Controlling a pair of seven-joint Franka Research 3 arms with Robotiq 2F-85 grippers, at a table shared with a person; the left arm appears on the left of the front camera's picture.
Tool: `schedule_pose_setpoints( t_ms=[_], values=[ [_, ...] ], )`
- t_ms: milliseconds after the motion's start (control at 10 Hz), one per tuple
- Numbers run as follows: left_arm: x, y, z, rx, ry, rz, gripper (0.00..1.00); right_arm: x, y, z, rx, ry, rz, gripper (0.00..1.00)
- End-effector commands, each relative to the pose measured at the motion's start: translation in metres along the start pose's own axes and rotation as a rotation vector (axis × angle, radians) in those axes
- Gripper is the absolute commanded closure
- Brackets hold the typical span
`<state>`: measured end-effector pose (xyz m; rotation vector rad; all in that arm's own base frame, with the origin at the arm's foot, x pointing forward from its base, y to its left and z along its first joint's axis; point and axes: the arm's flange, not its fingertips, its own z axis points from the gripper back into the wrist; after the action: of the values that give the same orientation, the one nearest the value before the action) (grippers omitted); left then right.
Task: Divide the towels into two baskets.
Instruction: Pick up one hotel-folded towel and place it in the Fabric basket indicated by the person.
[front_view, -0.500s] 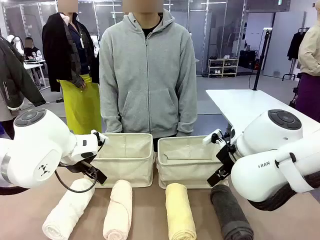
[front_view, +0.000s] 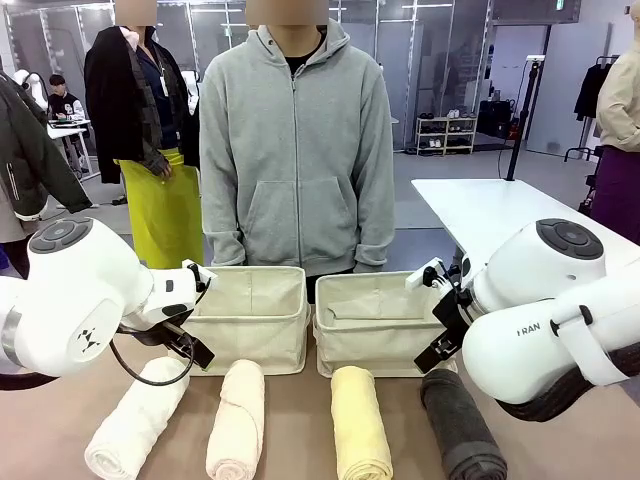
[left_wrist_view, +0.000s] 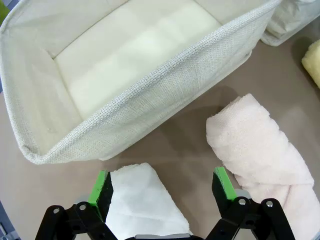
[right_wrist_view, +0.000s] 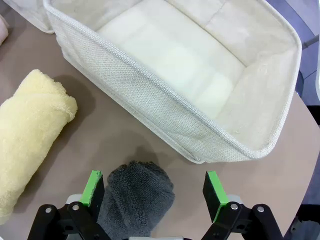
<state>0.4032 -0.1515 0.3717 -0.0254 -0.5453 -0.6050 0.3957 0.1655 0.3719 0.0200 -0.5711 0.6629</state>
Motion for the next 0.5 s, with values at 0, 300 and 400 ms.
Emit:
schedule_pose_setpoints(
  t_ms=[0, 300, 400],
  values=[
    [-0.0001, 0.0003, 0.0000, 0.000, 0.000, 0.001, 0.00, 0.0002, 0.0006, 0.0000, 0.001, 0.000, -0.001, 0.00],
    [-0.0001, 0.0003, 0.0000, 0.000, 0.000, 0.001, 0.00, 0.0002, 0.0006, 0.0000, 0.001, 0.000, -0.001, 0.00],
    [-0.0001, 0.0003, 0.0000, 0.000, 0.000, 0.001, 0.00, 0.0002, 0.0006, 0.0000, 0.001, 0.000, -0.001, 0.00]
  ],
)
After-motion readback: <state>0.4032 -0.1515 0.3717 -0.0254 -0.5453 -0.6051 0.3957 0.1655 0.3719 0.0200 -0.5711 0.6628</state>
